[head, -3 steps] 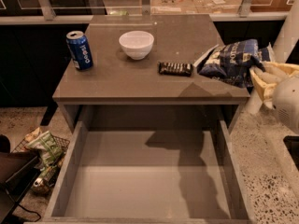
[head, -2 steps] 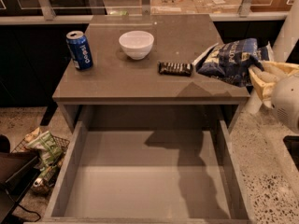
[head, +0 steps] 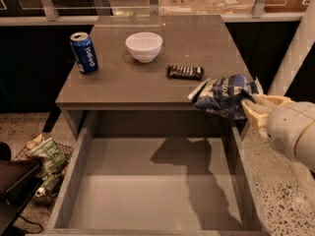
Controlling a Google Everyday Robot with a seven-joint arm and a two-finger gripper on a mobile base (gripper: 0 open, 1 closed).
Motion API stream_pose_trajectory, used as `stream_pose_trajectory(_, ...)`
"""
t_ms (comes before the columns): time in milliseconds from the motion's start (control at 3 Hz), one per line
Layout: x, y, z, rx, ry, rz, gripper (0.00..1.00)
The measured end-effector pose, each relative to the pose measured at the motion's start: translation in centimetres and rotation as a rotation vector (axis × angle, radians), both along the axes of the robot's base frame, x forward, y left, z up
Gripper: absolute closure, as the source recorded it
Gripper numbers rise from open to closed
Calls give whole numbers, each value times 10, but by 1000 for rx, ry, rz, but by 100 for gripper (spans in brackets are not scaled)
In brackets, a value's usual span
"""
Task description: Place blue chip bag into top drawer
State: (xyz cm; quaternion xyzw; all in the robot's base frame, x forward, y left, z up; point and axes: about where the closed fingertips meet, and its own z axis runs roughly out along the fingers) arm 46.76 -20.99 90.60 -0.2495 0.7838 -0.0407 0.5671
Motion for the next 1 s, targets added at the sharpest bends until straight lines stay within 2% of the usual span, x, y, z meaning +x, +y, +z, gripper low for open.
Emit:
stream_pose_trajectory(333, -15, 12, -7, 95, 59, 105, 100)
stream_pose_trajectory(667, -45, 17, 1, 153, 88, 219, 100)
stream_pose_trajectory(1000, -71, 20, -32, 132, 235, 302, 100)
